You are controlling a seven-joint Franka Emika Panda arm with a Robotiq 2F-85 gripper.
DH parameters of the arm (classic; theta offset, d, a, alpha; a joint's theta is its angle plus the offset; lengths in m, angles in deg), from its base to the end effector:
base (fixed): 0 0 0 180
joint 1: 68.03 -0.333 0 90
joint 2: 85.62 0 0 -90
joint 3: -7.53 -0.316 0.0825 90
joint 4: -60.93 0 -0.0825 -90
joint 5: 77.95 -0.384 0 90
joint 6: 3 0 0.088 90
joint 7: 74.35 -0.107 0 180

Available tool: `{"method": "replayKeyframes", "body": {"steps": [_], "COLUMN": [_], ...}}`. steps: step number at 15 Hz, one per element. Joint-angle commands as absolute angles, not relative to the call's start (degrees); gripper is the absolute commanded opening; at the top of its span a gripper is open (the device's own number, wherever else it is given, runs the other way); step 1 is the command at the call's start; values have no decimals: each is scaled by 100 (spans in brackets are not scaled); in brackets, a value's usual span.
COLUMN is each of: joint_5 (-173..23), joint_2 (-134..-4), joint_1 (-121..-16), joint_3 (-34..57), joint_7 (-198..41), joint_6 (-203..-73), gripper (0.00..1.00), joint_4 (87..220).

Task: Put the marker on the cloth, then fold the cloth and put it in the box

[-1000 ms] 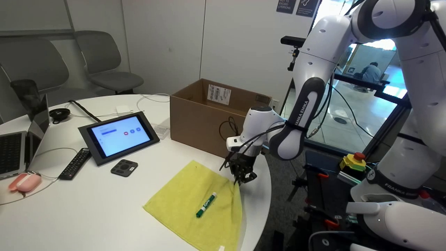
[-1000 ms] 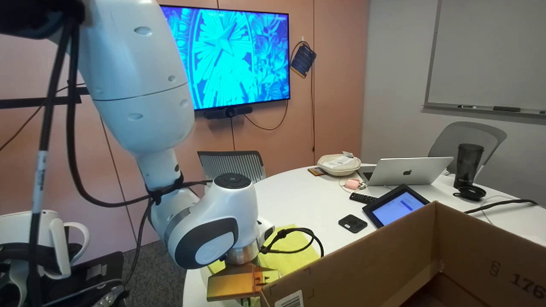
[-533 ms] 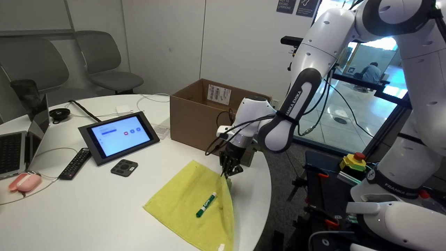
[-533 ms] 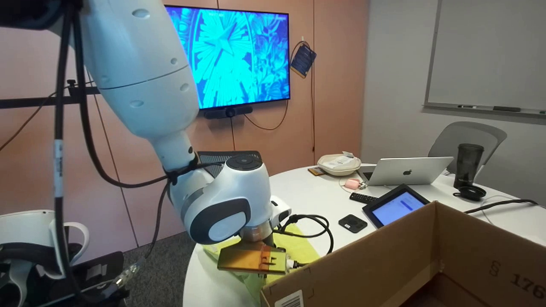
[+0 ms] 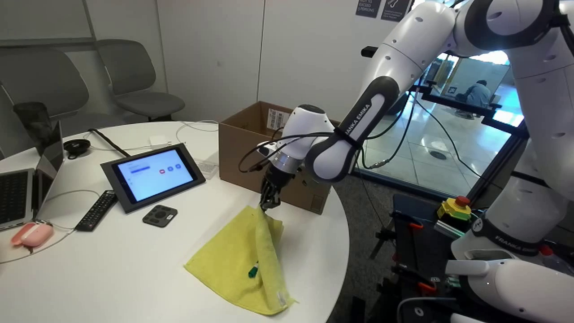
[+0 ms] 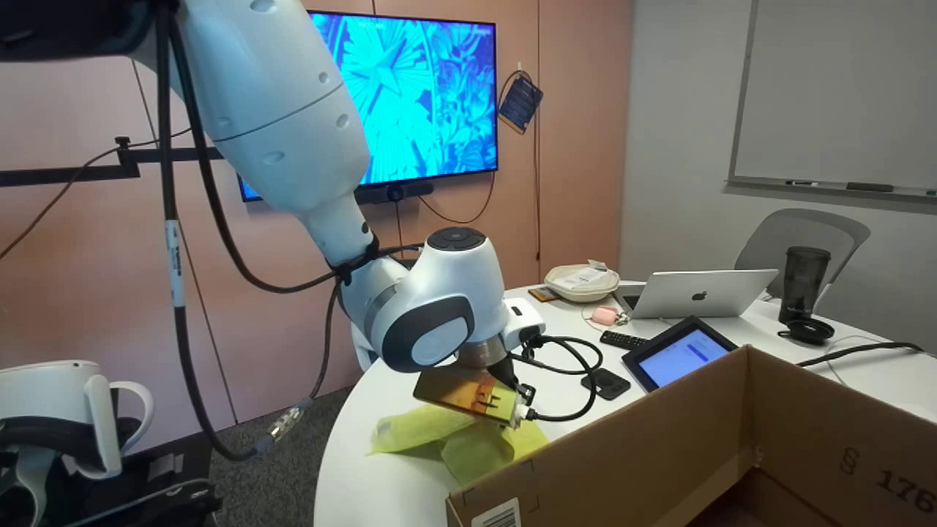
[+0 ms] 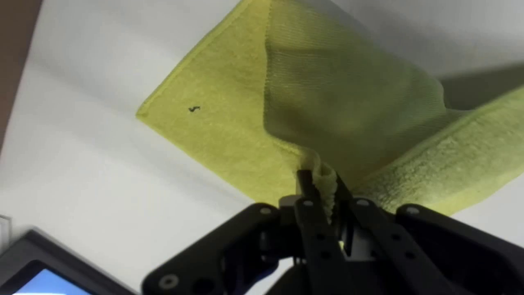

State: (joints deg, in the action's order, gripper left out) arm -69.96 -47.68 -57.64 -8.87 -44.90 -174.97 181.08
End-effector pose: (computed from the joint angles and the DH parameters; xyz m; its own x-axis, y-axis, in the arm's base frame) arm 0.5910 0.0720 0.1396 0.7433 0.5989 0.2981 0.6192 -0.7846 0.0325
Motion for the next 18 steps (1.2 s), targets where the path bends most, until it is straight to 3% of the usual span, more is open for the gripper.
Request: {"method": "replayKeyframes", "body": {"steps": [1, 6, 10, 12, 13, 14, 18], "joint_5": [-7050, -6967, -6986, -6991, -6993, -7002, -7042], "joint_2": [-4514, -3888, -3299, -3113, -3058, -3039, -3266], "joint_1": [-6279, -7220, -7640, -7742, -7773, -7788, -7762], "joint_3": [-380, 575, 886, 944, 961, 973, 986], "joint_7": [-5301, -6368, -6948, -7146, -7227, -7298, -7527], "joint_6": [-17352, -16913, -16330, -16194, -16174, -16156, -16305], "gripper": [9, 9, 8, 12, 34, 36, 69], "joint_4": [17381, 16436, 15737, 15524, 15467, 15442, 15747]}}
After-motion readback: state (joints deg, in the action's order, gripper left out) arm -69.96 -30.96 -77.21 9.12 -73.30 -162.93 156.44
